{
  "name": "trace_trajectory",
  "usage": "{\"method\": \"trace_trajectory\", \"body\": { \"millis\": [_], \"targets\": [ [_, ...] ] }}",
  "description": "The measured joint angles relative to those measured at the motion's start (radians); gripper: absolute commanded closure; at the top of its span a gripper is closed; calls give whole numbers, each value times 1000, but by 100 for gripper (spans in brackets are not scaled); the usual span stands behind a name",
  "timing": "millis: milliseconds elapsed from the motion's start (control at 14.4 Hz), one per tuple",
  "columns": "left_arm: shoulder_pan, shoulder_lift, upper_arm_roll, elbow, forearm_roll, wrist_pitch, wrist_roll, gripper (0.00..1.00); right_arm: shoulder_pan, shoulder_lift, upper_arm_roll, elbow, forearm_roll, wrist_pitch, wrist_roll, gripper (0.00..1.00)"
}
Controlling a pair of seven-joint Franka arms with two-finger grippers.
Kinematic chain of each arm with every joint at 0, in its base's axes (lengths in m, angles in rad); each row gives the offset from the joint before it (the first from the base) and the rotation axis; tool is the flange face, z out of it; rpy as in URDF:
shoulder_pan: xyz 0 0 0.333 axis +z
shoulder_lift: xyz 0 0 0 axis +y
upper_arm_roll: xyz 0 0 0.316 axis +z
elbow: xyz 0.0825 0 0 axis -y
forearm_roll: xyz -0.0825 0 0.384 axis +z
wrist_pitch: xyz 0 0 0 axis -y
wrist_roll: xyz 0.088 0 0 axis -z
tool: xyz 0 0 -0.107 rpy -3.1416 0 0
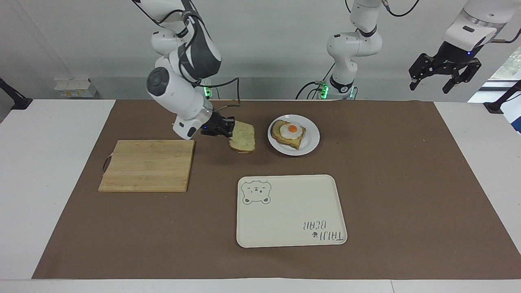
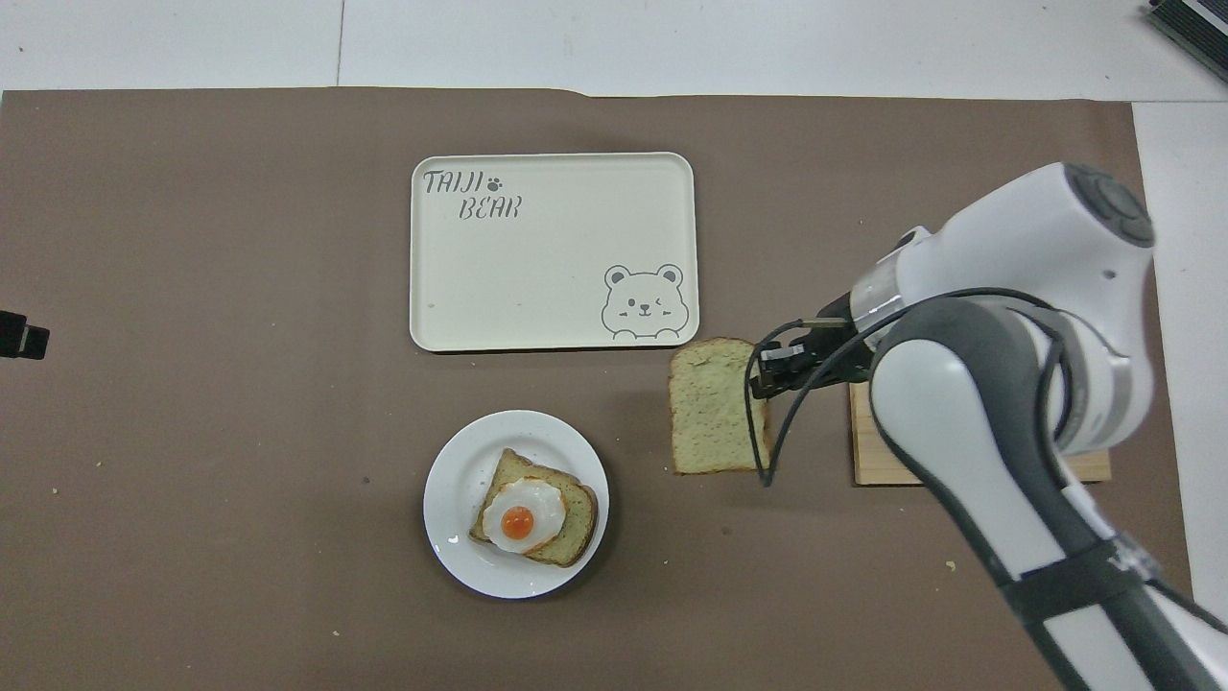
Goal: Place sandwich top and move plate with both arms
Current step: 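Carry the bread slice with the right gripper over the egg toast, then lower the bread slice onto the egg toast and open the right gripper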
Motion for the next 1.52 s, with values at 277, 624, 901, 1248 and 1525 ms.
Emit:
{"method": "trace_trajectory", "body": {
  "millis": [277, 624, 901, 1248, 1525],
  "targets": [
    [0, 0, 0, 0, 0, 0, 0, 0, 129, 35, 2, -3, 85, 107, 90, 100],
    [0, 0, 0, 0, 0, 0, 0, 0, 264, 101, 2, -7, 116, 230, 129, 100],
    [0, 0, 0, 0, 0, 0, 0, 0, 312, 156, 1, -10, 116, 283, 124, 100],
    [0, 0, 0, 0, 0, 0, 0, 0, 314, 164, -1, -40, 116, 283, 92, 100],
    [0, 0, 0, 0, 0, 0, 0, 0, 308, 164, -7, -65, 116, 297, 98, 100]
  ]
}}
